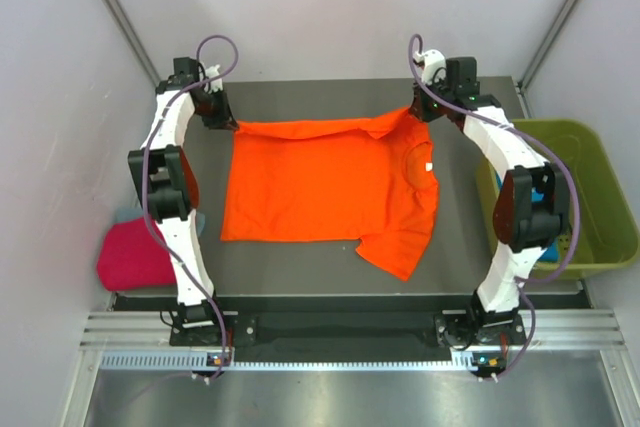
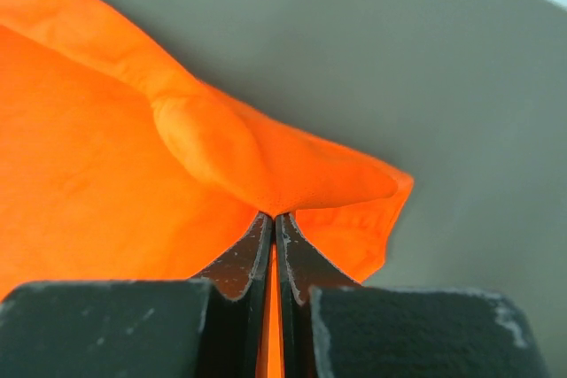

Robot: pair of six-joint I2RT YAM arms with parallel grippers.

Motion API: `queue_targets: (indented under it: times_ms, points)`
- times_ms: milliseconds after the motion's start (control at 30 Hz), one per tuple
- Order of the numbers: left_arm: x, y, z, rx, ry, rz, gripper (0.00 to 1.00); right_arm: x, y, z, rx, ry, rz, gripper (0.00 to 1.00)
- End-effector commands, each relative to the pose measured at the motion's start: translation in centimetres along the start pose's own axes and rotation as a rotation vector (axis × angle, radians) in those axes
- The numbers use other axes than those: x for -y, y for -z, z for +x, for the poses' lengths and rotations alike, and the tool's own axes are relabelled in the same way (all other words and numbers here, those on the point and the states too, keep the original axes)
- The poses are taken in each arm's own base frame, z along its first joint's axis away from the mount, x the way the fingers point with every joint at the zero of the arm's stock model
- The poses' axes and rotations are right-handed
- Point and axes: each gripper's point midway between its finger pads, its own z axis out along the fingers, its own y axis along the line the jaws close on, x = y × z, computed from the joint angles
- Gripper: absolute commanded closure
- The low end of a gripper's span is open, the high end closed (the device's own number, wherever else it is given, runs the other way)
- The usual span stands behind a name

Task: Fold and stack the t-shirts
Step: Fold the tshirt

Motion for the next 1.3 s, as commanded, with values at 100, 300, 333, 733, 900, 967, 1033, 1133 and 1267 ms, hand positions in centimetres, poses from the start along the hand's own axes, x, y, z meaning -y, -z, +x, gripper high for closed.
queue_targets:
  times_ms: [100, 300, 333, 733, 900, 967, 1033, 1133, 1267]
  points:
    - [3.5, 5.4, -1.0, 0.029, -0.051, 0.073, 1.0, -3.3, 5.3, -1.8, 0.073, 0.02, -0.04, 1.0]
    - [4.2, 6.8, 0.5, -0.004, -0.059, 0.101, 1.0, -5.8, 7.1, 0.4, 0.049, 0.018, -0.069, 1.0]
    - [4.1, 6.7, 1.1, -0.019, -0.05, 0.101, 1.0, -6.1, 7.0, 1.3, 0.033, 0.012, -0.074, 1.0]
    - [4.1, 7.9, 5.6, -0.131, 0.008, 0.088, 1.0, -8.4, 8.8, 4.6, -0.013, 0.0, -0.114, 1.0]
    - [3.8, 7.8, 6.7, -0.155, 0.018, 0.073, 1.0, -8.9, 9.3, 6.1, -0.025, -0.019, -0.123, 1.0]
    - [3.6, 7.7, 7.0, -0.165, 0.02, 0.064, 1.0, -8.9, 9.5, 6.4, -0.029, -0.02, -0.122, 1.0]
    - [3.2, 7.6, 7.2, -0.175, 0.021, 0.047, 1.0, -9.1, 9.7, 6.9, -0.037, -0.021, -0.123, 1.0]
    - [2.7, 7.3, 7.6, -0.19, 0.029, 0.025, 1.0, -9.3, 9.9, 7.7, -0.051, -0.026, -0.127, 1.0]
    - [1.9, 7.0, 8.1, -0.212, 0.037, -0.01, 1.0, -9.4, 9.9, 8.8, -0.067, -0.03, -0.129, 1.0]
